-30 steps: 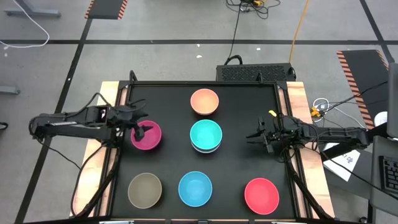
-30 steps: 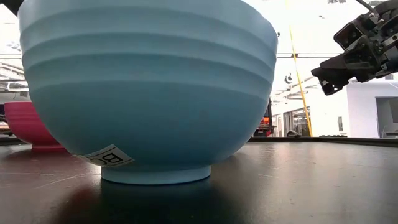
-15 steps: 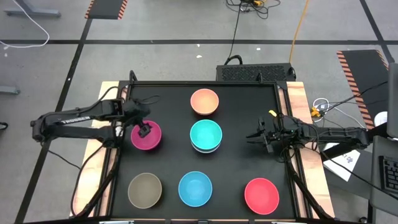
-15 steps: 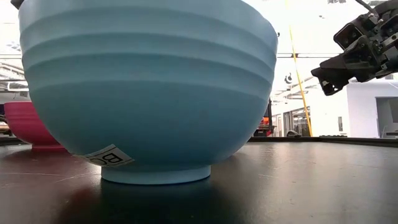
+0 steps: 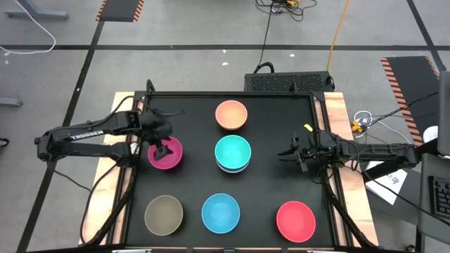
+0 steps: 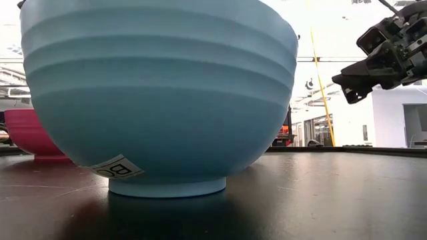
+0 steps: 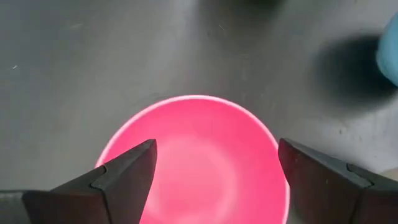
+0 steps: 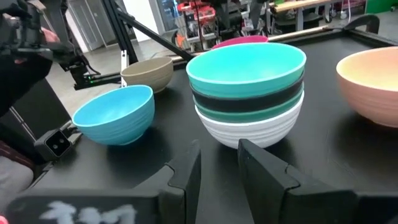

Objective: Nest bowls inside each other
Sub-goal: Stack the pink bowl on the light blue bowl

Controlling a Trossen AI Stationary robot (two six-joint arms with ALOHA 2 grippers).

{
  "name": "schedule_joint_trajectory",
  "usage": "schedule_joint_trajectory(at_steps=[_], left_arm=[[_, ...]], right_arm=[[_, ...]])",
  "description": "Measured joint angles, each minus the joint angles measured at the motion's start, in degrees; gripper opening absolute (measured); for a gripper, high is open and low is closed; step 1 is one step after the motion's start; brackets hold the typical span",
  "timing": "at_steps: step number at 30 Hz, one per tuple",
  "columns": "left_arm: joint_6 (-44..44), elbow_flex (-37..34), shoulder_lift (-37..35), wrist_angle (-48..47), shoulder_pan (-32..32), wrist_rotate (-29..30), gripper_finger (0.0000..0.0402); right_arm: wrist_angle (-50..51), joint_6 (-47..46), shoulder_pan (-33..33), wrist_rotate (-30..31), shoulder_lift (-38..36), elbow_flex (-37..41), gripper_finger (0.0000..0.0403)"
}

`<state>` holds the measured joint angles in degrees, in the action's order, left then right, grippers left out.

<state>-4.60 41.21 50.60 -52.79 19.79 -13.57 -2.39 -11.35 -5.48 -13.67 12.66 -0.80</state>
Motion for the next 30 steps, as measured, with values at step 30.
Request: schedule_joint_trajectory(at_steps=[30], left_arm=[[-9.5,-1.3,10.2,-2.5,-14.7,5.6,0.0339]], right_arm=[[-0.7,0.0,0.0,-0.2,0.2,0.0,0.0100]])
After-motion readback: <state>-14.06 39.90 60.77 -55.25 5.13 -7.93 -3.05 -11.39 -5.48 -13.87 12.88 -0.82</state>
